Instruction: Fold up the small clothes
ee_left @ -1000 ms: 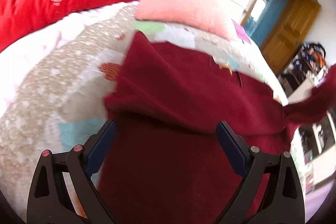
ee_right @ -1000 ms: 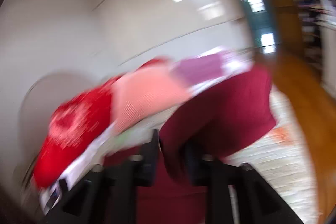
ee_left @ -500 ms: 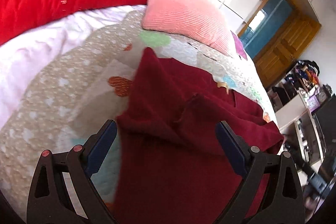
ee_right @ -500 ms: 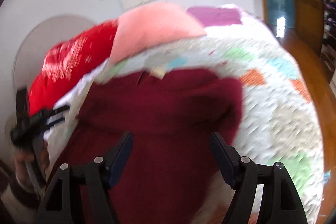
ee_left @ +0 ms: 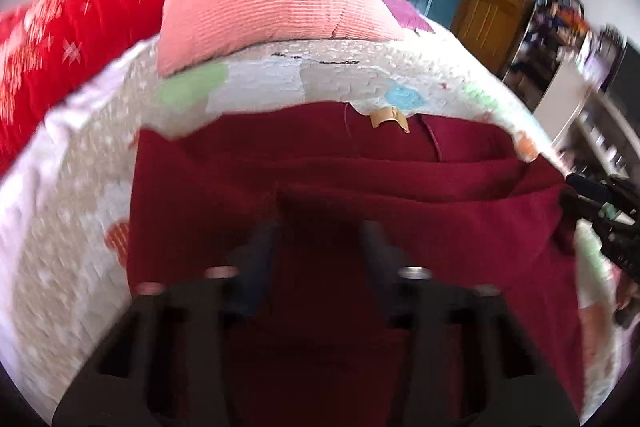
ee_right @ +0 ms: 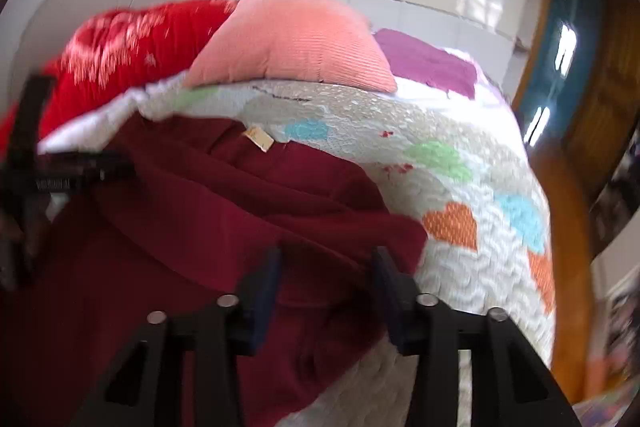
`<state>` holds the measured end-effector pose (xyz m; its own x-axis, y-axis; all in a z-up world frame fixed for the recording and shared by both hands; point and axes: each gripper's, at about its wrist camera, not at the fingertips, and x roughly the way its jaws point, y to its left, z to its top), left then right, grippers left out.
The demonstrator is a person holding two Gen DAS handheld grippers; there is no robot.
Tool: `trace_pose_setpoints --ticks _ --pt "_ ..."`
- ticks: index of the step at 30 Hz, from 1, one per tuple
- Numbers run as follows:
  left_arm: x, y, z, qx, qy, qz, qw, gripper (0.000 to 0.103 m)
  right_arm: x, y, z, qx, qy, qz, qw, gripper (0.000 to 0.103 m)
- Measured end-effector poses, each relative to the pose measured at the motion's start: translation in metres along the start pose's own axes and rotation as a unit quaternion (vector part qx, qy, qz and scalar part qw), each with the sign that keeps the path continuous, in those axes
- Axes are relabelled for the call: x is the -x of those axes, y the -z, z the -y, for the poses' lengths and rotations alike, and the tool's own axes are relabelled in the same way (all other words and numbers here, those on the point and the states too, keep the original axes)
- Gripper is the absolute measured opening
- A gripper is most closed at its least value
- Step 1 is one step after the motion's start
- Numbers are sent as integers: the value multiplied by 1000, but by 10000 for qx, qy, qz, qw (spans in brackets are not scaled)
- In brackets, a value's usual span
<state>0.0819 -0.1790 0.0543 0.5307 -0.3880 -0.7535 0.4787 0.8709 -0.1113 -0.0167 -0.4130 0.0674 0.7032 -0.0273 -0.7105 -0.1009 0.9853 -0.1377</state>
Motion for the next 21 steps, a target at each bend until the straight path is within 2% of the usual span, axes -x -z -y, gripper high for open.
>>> trace_pose_setpoints --ticks 1,2,5,8,10,12,14,16,19,21 --pt "-2 -5 2 -51 -9 -15 10000 7 -5 -1 -1 116 -21 -38 9999 17" --pt "-1 -12 2 -51 24 20 10000 7 -10 -4 -3 209 -25 -127 9997 7" --pt "20 -41 3 -58 -26 397 9992 4 -2 -10 6 107 33 -9 9999 6" --pt "65 -61 2 -105 37 1104 9938 4 28 -20 18 -280 63 470 9985 6" --pt "79 -61 0 -184 25 1218 9924 4 47 -20 25 -610 -6 736 9954 6" --pt "89 -48 -5 -243 8 1169 9928 4 66 -8 23 -836 -437 977 9907 6" --pt "86 -30 -15 -142 184 865 9960 4 67 15 2 -331 -912 762 9924 6" --pt "77 -14 -22 -62 287 512 9983 7 57 42 -21 346 -891 242 9951 6" --pt "72 11 -23 -144 48 374 9992 15 42 64 -26 434 -803 -369 9951 6" --pt "70 26 -23 -39 84 298 9995 20 49 59 -25 248 -870 -275 9955 10"
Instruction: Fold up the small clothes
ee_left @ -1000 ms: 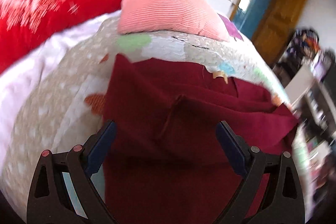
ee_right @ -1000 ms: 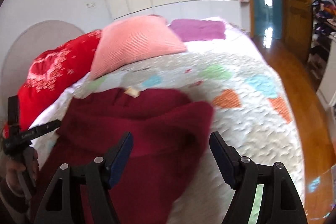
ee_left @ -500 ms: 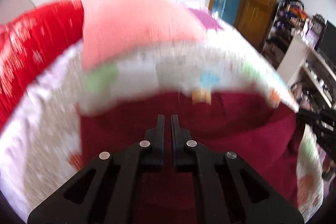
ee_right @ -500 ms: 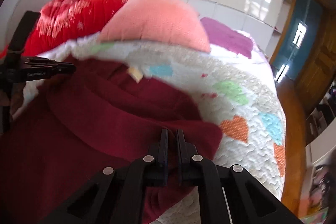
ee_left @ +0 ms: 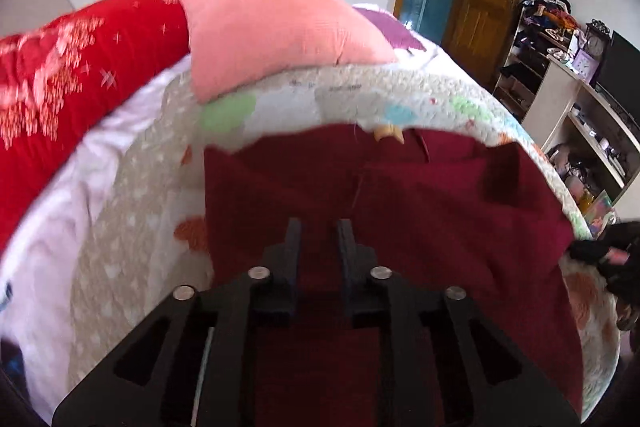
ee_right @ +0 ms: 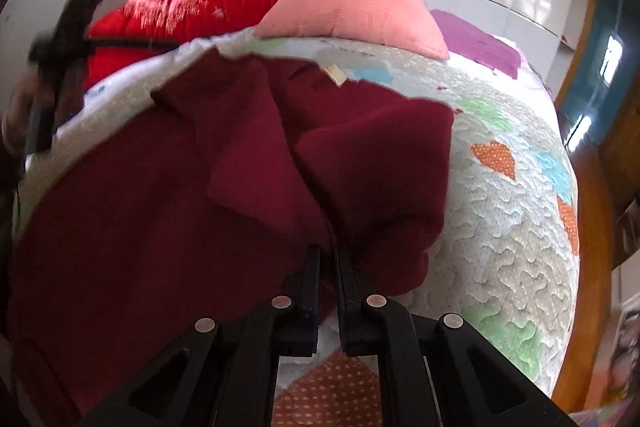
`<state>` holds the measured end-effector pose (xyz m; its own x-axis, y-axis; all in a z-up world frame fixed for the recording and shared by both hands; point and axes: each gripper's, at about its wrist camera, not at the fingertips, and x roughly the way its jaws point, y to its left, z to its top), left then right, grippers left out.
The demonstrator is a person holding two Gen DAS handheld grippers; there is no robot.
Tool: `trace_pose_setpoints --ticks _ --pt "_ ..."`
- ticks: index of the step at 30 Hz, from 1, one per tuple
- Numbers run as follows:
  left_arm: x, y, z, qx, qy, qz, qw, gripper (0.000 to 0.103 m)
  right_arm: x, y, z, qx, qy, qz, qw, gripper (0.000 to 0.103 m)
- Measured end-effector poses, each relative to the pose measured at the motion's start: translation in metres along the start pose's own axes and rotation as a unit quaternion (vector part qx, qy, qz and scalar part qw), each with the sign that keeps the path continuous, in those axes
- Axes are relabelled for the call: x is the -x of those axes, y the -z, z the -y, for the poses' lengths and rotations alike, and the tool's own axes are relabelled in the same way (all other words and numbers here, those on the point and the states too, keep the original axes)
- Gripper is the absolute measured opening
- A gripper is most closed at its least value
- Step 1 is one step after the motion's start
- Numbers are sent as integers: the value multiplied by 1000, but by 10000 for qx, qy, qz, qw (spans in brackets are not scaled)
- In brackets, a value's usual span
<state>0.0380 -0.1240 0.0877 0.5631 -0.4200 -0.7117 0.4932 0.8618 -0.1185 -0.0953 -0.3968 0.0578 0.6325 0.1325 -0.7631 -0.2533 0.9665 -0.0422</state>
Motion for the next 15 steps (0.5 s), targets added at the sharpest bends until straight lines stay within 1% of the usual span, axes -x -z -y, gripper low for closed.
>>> trace_pose_setpoints --ticks 1,2,3,4,5,6,8,9,11,13,14,15 --pt "-1 5 1 60 63 -22 10000 21 7 -6 -2 -55 -81 185 9998 15" --pt "-2 12 1 165 160 -68 9997 22 16 -18 -7 -146 -247 482 9984 35" --pt "-3 15 2 209 195 -111 9995 23 21 -28 -10 -206 -386 673 9968 55" --pt "-5 18 5 225 201 -156 9994 23 23 -42 -17 -250 -650 933 9932 60" --pt "-6 21 6 219 191 -206 9994 23 22 -54 -24 -238 -848 1040 9907 62" --pt "-7 25 6 195 179 -228 9994 23 18 -66 -32 -208 -930 1045 9900 62" --pt "-8 31 3 193 183 -259 9993 23 0 -95 -50 -102 -884 951 9915 63" --pt "-8 33 1 229 201 -282 9991 23 -13 -106 -56 -55 -861 832 9928 63" --pt "-7 38 -2 341 259 -291 9987 23 -58 -128 -67 0 -806 422 9959 63" --pt "-4 42 -6 480 305 -299 9979 23 -101 -140 -69 -35 -687 14 9976 63" --pt "-1 44 -9 538 332 -314 9975 23 -130 -143 -66 -163 -629 -303 9974 62" --pt "0 44 -10 544 335 -311 9975 23 -149 -143 -62 -308 -658 -510 9961 48"
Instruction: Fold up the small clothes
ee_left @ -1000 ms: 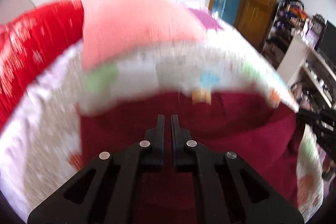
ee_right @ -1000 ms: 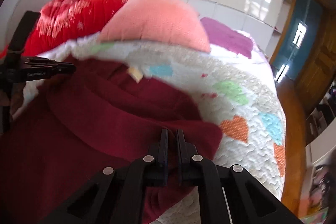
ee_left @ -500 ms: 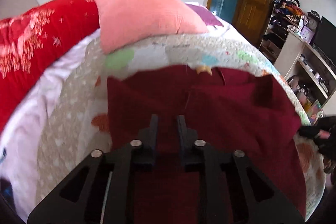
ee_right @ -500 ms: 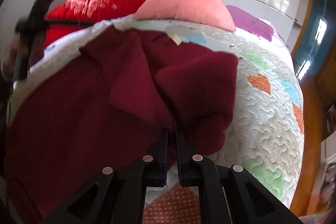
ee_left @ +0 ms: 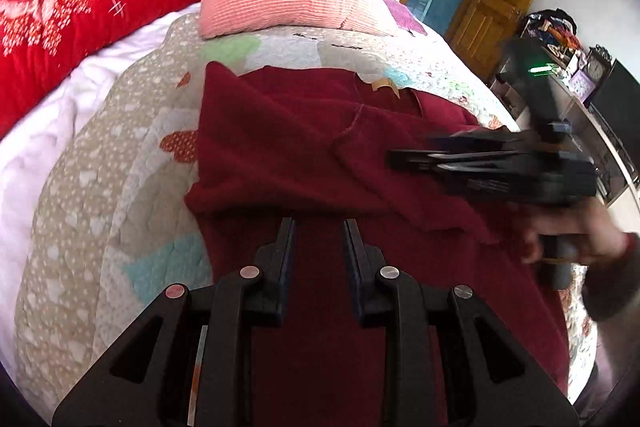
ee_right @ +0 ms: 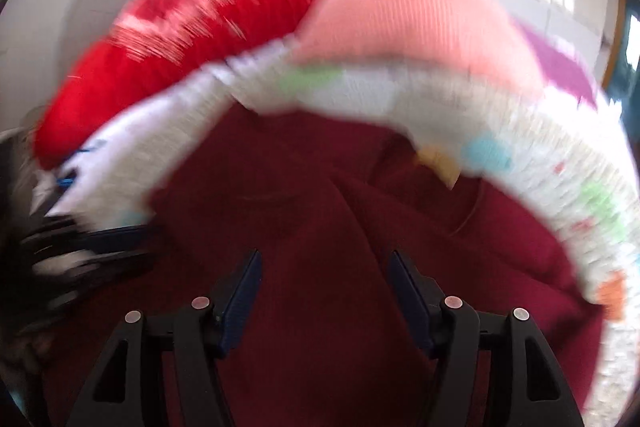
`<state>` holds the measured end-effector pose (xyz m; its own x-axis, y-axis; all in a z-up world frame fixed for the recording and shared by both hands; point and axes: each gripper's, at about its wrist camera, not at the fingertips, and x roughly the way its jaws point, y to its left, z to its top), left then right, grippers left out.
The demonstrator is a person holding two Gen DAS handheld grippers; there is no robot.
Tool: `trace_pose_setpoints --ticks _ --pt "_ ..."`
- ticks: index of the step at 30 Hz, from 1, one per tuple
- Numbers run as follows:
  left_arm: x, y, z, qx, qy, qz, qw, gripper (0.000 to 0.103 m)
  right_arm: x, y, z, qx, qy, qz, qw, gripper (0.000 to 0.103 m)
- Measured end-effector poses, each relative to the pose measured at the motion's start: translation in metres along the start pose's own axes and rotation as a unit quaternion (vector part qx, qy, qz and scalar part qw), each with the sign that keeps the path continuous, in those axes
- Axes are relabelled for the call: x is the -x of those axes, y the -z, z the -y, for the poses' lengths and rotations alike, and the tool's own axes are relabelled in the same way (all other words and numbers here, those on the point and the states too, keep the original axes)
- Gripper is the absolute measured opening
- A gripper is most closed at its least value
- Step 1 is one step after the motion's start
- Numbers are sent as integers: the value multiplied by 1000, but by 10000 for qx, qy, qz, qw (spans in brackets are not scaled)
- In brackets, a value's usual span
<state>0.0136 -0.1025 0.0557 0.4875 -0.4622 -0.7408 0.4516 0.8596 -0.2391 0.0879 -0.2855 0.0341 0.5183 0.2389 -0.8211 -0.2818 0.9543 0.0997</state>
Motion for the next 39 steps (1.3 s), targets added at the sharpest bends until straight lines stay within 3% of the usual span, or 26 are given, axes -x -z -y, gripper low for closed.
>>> trace_pose_setpoints --ticks 2,3,5,7,10,12,13,14,17,18,20,21,23,25,27,28,29,31,35,39 --pt "4 1 -2 -66 -53 54 9999 23 -15 1 13 -264 -108 -91 9996 29" --pt "8 0 -4 -113 -106 118 9998 23 -8 -1 14 -286 -133 44 9995 8" --pt "11 -5 -10 -66 -152 208 9996 23 17 -4 13 -257 -157 354 9989 8" --pt "14 -9 -17 87 -110 292 9995 23 56 -11 17 -303 212 850 9957 8" --pt "24 -14 -27 360 -81 485 9981 23 150 -24 25 -808 754 2199 9692 8" --pt "32 -16 -34 499 -107 606 9969 23 186 -20 7 -784 915 2709 9550 8" --pt "35 -16 -37 556 -129 650 9963 23 192 -15 -12 -609 930 2767 9545 8" --pt "38 -17 -41 624 -169 679 9956 23 190 -6 -32 -443 887 2716 9573 9" --pt "42 -16 -56 978 -181 706 9925 43 142 30 -90 -76 314 1989 9795 12" --pt "43 -14 -60 1099 -110 712 9913 49 110 45 -108 -15 -71 1398 9902 15" --pt "46 -12 -62 1154 -28 679 9910 50 55 72 -132 103 -686 114 9975 18" --pt "46 -12 -60 1106 -56 661 9916 50 46 81 -135 148 -718 -109 9973 18" --pt "44 -10 -54 942 -144 635 9934 52 56 91 -129 185 -762 60 9969 19" --pt "38 -7 -47 863 -129 510 9949 61 78 91 -107 -87 -913 259 9954 28" --pt "29 -1 -40 884 20 265 9957 63 105 89 -69 -477 -647 645 9947 46" --pt "23 4 -35 885 91 90 9960 63 116 89 -54 -585 -338 798 9945 48" --pt "19 7 -32 871 92 -15 9962 63 127 90 -32 -717 183 953 9927 48" --pt "13 13 -25 842 77 -218 9962 63 134 94 -6 -845 626 949 9899 49" --pt "8 30 -16 980 106 -491 9939 63 131 118 22 -1167 591 706 9889 49" --pt "5 42 -4 795 -244 -464 9955 63 114 128 29 -1375 573 584 9871 49"
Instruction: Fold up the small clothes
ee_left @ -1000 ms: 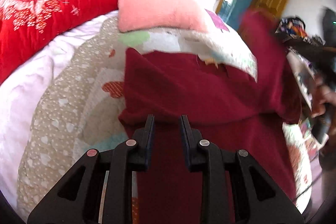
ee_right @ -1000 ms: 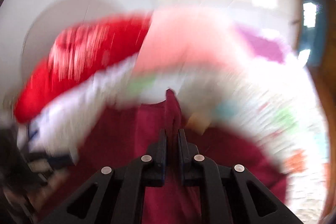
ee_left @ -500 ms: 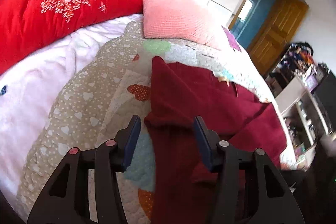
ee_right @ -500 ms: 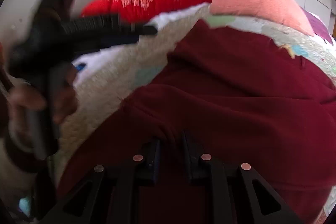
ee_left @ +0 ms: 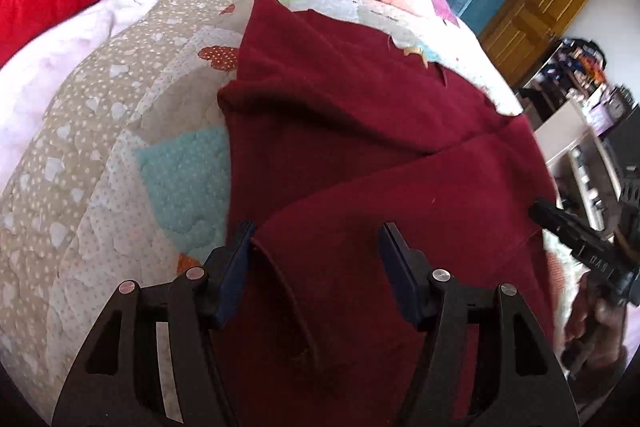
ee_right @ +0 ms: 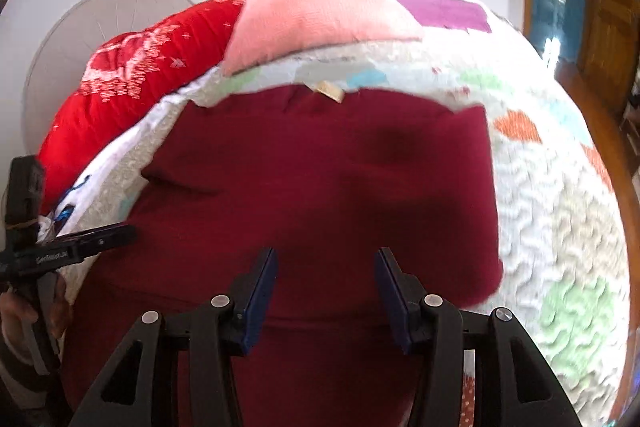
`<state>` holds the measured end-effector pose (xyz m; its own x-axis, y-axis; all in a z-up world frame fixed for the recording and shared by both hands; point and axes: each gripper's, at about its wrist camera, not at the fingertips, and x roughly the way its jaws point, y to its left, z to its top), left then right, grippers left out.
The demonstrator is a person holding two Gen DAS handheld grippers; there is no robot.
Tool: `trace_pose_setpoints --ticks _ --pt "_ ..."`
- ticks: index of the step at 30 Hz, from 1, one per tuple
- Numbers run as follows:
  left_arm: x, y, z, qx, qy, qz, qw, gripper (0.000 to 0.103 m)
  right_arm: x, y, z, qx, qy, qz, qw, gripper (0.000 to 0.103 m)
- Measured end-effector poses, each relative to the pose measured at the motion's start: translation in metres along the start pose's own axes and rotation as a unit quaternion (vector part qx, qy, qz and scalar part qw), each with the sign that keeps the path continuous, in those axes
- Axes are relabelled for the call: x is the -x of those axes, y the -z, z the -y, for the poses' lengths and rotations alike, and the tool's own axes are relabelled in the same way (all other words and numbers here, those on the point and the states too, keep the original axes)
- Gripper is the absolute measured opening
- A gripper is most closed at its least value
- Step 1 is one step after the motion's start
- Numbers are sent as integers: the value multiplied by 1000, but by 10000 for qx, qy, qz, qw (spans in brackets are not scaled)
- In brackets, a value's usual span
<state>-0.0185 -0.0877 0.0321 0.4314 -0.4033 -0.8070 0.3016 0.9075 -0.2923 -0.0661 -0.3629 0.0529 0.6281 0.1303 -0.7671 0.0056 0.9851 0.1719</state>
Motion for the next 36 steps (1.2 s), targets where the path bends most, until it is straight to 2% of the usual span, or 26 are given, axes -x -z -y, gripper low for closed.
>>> trace_pose_setpoints --ticks 2,3,4,5,7,10,13,17,19,21,23,25,26,27,29,30,31,32,33,34,36 --pt "0 0 8 -211 -182 16 9996 62 -8 7 12 -251 -79 -59 9996 49" --pt "-2 -1 11 -282 -222 40 9993 46 -9 7 17 -389 -155 -47 9991 48" --pt "-1 -2 14 -380 -288 70 9988 22 -8 8 15 -446 -190 -19 9988 48" --pt "0 -5 16 -471 -349 87 9982 16 -5 10 17 -467 -188 25 9987 48" --pt "5 -12 16 -446 -188 122 9988 12 -2 10 21 -445 -92 75 9989 48" --pt "24 -31 21 -580 -76 399 9975 12 5 10 28 -509 -55 127 9986 48" --pt "46 -67 32 -701 62 874 9937 12 9 4 33 -642 14 295 9975 48" --pt "50 -118 50 -962 -118 1426 9850 12 10 -13 32 -766 53 520 9957 49" --pt "37 -132 47 -1007 -210 1306 9861 12 10 -21 29 -743 46 593 9955 48" --pt "8 -138 30 -725 -213 902 9930 12 12 -32 28 -648 117 692 9954 48" --pt "-31 -133 9 -532 -552 465 9960 12 15 -41 35 -627 428 842 9936 50" --pt "-54 -124 -3 -406 -723 182 9964 12 11 -49 48 -711 909 877 9894 62" --pt "-59 -119 -8 -343 -672 118 9971 12 0 -56 60 -812 1286 737 9856 72" --pt "-59 -115 -11 -320 -631 159 9974 12 -9 -60 67 -870 1335 585 9855 72" --pt "-58 -114 -9 -383 -654 248 9968 12 -31 -66 77 -803 1115 243 9902 68" --pt "-58 -116 -10 -383 -663 261 9967 13 -37 -67 77 -636 1197 168 9906 55" --pt "-58 -116 -11 -371 -666 253 9968 15 -47 -68 75 -291 1578 101 9870 49" --pt "-60 -118 -13 -350 -674 212 9969 16 -56 -68 76 -13 2068 84 9784 48" --pt "-64 -121 -14 -320 -653 147 9972 17 -64 -67 85 -24 2364 46 9716 48" --pt "-63 -122 -14 -282 -614 113 9976 18 -67 -67 93 -223 2290 -10 9732 48" --pt "-54 -120 -16 -265 -631 186 9975 24 -52 -67 107 -885 1820 88 9793 48"
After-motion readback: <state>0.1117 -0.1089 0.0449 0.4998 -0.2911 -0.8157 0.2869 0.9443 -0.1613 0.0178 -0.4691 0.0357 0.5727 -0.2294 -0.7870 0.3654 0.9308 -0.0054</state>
